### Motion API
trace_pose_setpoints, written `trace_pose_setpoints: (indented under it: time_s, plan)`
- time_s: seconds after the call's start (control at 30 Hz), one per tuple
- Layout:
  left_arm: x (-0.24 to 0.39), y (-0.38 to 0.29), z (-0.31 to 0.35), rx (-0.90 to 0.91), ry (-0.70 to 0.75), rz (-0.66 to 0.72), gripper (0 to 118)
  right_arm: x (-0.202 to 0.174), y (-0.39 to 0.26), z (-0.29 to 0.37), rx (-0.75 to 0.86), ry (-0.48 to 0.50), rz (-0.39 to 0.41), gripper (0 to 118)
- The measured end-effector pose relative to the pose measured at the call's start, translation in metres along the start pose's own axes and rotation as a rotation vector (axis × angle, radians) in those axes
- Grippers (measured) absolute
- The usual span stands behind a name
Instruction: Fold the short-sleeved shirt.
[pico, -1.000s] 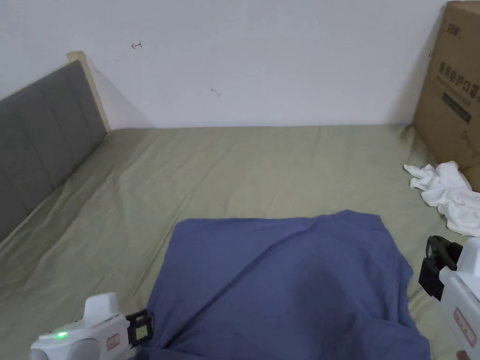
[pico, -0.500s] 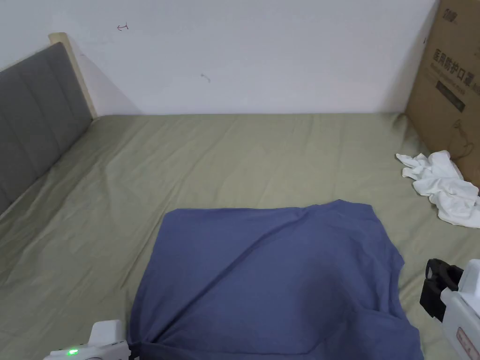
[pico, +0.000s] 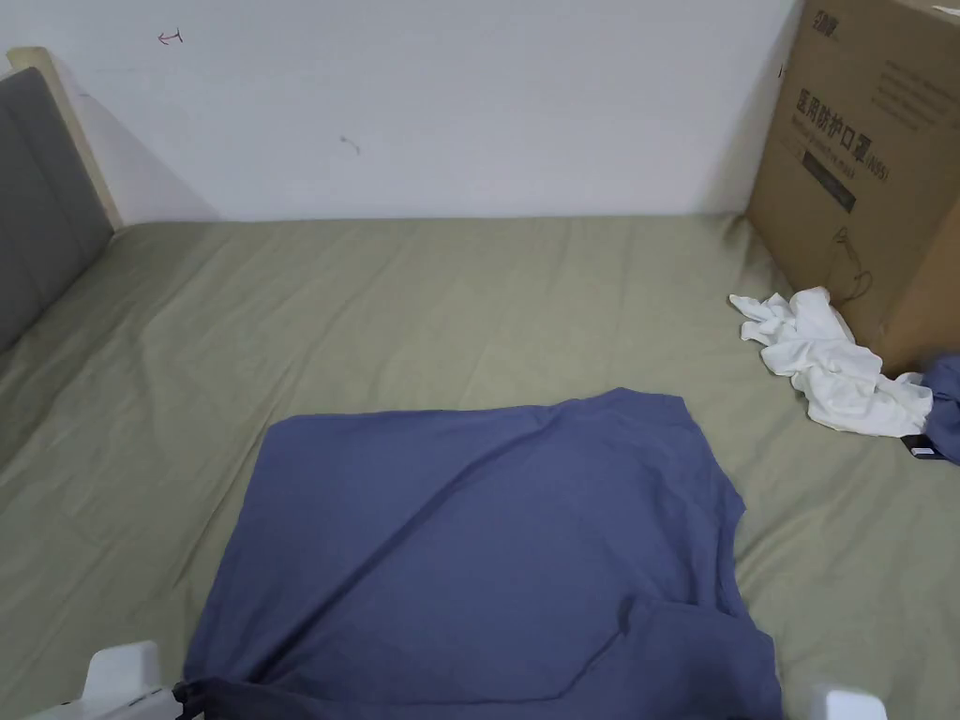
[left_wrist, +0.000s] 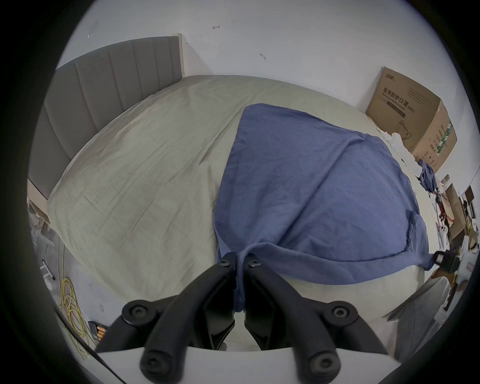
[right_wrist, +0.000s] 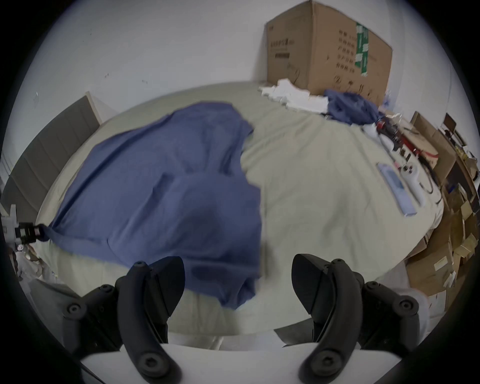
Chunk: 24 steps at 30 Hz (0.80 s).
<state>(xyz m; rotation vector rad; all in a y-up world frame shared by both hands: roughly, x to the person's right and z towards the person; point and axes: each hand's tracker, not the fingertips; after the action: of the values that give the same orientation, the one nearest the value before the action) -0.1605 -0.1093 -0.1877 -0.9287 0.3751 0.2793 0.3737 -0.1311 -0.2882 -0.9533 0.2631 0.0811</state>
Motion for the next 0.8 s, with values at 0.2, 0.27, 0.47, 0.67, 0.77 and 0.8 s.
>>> trace_pose_setpoints:
  time_s: [0.2,0.27,0.47,0.67,0.77,0.8]
  plan:
    - [0.0,0.002,0.0,0.002,0.002,-0.006,3,-0.019,0.0,0.001,0.008,0.051,0.007,2]
    - [0.001,0.005,0.005,0.007,0.002,-0.003,3,-0.018,0.003,0.007,0.031,0.059,-0.006,2]
    - [-0.002,0.022,0.013,0.056,-0.013,0.0,3,-0.007,0.038,0.03,0.146,0.074,-0.013,2]
    - [0.004,0.069,0.016,0.12,-0.025,0.002,3,-0.007,0.1,0.027,0.25,0.069,0.007,2]
    - [0.008,0.094,0.002,0.124,-0.021,-0.008,3,-0.009,0.127,0.009,0.254,0.069,0.001,2]
    - [0.01,0.102,-0.005,0.119,-0.02,-0.013,3,-0.009,0.135,0.0,0.249,0.061,0.005,2]
